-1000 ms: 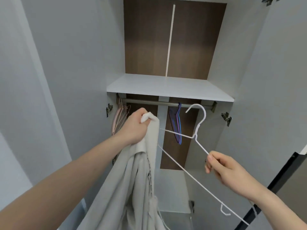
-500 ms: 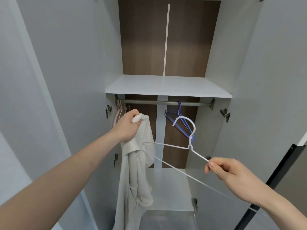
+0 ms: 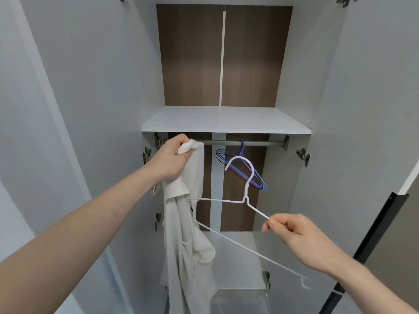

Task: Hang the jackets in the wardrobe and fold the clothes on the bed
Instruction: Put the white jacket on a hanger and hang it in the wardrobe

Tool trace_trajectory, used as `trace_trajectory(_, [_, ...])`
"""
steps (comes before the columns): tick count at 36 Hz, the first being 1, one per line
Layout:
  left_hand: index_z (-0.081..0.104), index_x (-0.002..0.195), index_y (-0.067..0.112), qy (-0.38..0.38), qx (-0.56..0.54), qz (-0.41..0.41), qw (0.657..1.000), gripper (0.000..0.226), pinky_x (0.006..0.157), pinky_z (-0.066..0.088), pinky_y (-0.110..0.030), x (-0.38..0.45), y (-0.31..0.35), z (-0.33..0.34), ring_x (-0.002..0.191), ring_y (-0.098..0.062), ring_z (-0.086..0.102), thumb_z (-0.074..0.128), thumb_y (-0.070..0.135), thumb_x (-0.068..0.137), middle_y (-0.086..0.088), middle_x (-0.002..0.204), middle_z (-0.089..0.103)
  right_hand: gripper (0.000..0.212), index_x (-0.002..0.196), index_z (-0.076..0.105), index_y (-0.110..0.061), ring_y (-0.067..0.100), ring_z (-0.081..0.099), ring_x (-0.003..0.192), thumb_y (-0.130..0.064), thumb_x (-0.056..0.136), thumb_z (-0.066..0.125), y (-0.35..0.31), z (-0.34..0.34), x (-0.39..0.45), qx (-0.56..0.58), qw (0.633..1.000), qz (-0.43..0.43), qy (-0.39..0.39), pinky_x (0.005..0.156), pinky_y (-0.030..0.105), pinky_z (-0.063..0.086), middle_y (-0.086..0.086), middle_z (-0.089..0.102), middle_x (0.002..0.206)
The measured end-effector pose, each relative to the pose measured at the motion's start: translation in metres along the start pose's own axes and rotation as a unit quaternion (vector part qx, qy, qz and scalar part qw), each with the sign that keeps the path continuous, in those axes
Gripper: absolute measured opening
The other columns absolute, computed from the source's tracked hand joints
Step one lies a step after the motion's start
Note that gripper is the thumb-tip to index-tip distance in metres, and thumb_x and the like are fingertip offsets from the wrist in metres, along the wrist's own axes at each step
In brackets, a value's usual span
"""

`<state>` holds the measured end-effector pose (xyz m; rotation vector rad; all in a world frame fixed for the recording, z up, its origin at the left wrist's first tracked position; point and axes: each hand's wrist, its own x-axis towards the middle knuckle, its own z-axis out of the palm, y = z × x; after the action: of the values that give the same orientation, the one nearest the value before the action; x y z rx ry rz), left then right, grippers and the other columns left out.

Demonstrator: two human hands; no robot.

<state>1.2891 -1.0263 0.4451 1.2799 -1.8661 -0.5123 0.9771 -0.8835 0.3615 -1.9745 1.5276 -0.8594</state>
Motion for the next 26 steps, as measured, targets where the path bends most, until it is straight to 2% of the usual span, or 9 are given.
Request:
trace_trajectory(3, [0.045, 0.079, 0.027, -0.009, -0.025, 0.028, 0.999, 0.027, 0.060, 0.033, -0.026, -0.003, 0.017, 0.005, 0.057, 0.000, 0.038, 0.054, 0.018, 0.103, 0.008, 0.073, 0.048, 0.031, 0.082, 0.075, -0.030, 0.007, 0.029, 0.044, -0.033, 0.103, 0.053, 0.003, 0.025, 0.012, 0.015, 0.999, 0.015, 0.046, 0.047, 0.017, 0.026, -0.009, 0.032, 0.045])
trace_trajectory(6, [0.044, 0.078, 0.026, -0.008, -0.053, 0.049, 0.997, 0.029, 0.056, 0.031, -0.020, -0.008, 0.036, 0.009, 0.058, -0.002, 0.036, 0.054, 0.015, 0.102, 0.008, 0.073, 0.046, 0.038, 0.071, 0.072, -0.022, 0.006, 0.030, 0.043, -0.035, 0.102, 0.055, 0.006, 0.048, 0.023, 0.042, 0.995, 0.043, 0.077, 0.048, 0.018, 0.027, -0.009, 0.030, 0.045])
trace_trajectory(10, [0.043, 0.077, 0.021, 0.000, -0.124, 0.077, 0.989, 0.029, 0.055, 0.028, -0.017, -0.016, 0.058, 0.010, 0.063, -0.006, 0.034, 0.054, 0.010, 0.102, 0.005, 0.074, 0.041, 0.055, 0.061, 0.045, -0.005, 0.009, 0.027, 0.051, -0.042, 0.100, 0.058, 0.012, 0.069, 0.034, 0.063, 0.988, 0.082, 0.112, 0.050, 0.022, 0.025, -0.007, 0.028, 0.050])
trace_trajectory(12, [0.043, 0.076, 0.021, -0.008, -0.138, 0.091, 0.986, 0.030, 0.055, 0.029, -0.015, -0.023, 0.066, 0.008, 0.063, -0.005, 0.035, 0.055, 0.009, 0.101, 0.009, 0.072, 0.041, 0.060, 0.058, 0.028, -0.013, 0.011, 0.023, 0.055, -0.042, 0.099, 0.061, 0.011, 0.075, 0.038, 0.097, 0.981, 0.089, 0.145, 0.049, 0.024, 0.021, -0.006, 0.023, 0.055])
trace_trajectory(14, [0.044, 0.076, 0.021, -0.028, -0.135, 0.103, 0.985, 0.030, 0.056, 0.031, -0.015, -0.032, 0.071, 0.007, 0.064, -0.004, 0.038, 0.056, 0.009, 0.101, 0.013, 0.070, 0.043, 0.062, 0.057, 0.021, -0.020, 0.010, 0.020, 0.055, -0.039, 0.098, 0.063, 0.009, 0.081, 0.038, 0.130, 0.972, 0.084, 0.179, 0.048, 0.024, 0.017, -0.008, 0.019, 0.055])
trace_trajectory(19, [0.048, 0.077, 0.028, -0.090, -0.094, 0.133, 0.982, 0.026, 0.063, 0.036, -0.021, -0.059, 0.070, -0.005, 0.068, -0.007, 0.044, 0.059, 0.017, 0.098, 0.014, 0.073, 0.050, 0.062, 0.061, 0.016, -0.021, 0.013, 0.016, 0.058, -0.039, 0.099, 0.063, 0.013, 0.089, 0.031, 0.202, 0.947, 0.066, 0.239, 0.059, 0.034, 0.014, -0.003, 0.015, 0.060])
trace_trajectory(22, [0.055, 0.078, 0.027, -0.131, -0.034, 0.129, 0.982, 0.022, 0.070, 0.045, -0.032, -0.075, 0.066, -0.012, 0.080, -0.010, 0.059, 0.066, 0.015, 0.094, 0.011, 0.085, 0.062, 0.064, 0.058, 0.017, -0.023, 0.013, 0.016, 0.057, -0.038, 0.099, 0.064, 0.013, 0.087, 0.028, 0.212, 0.938, 0.045, 0.269, 0.058, 0.032, 0.015, -0.005, 0.015, 0.058])
trace_trajectory(24, [0.058, 0.076, 0.026, -0.173, 0.026, 0.121, 0.977, 0.021, 0.067, 0.048, -0.030, -0.081, 0.064, -0.016, 0.081, -0.004, 0.062, 0.073, 0.018, 0.089, 0.011, 0.087, 0.066, 0.064, 0.057, 0.017, -0.025, 0.013, 0.015, 0.057, -0.043, 0.097, 0.064, 0.010, 0.083, 0.028, 0.220, 0.935, 0.026, 0.278, 0.054, 0.030, 0.014, -0.007, 0.014, 0.057])
trace_trajectory(26, [0.062, 0.073, 0.026, -0.224, 0.100, 0.097, 0.965, 0.022, 0.072, 0.053, -0.026, -0.083, 0.062, -0.022, 0.091, 0.002, 0.066, 0.081, 0.035, 0.080, 0.020, 0.098, 0.070, 0.061, 0.058, 0.017, -0.026, 0.014, 0.015, 0.057, -0.048, 0.092, 0.063, 0.005, 0.079, 0.028, 0.233, 0.931, 0.006, 0.280, 0.053, 0.029, 0.013, -0.007, 0.014, 0.058])
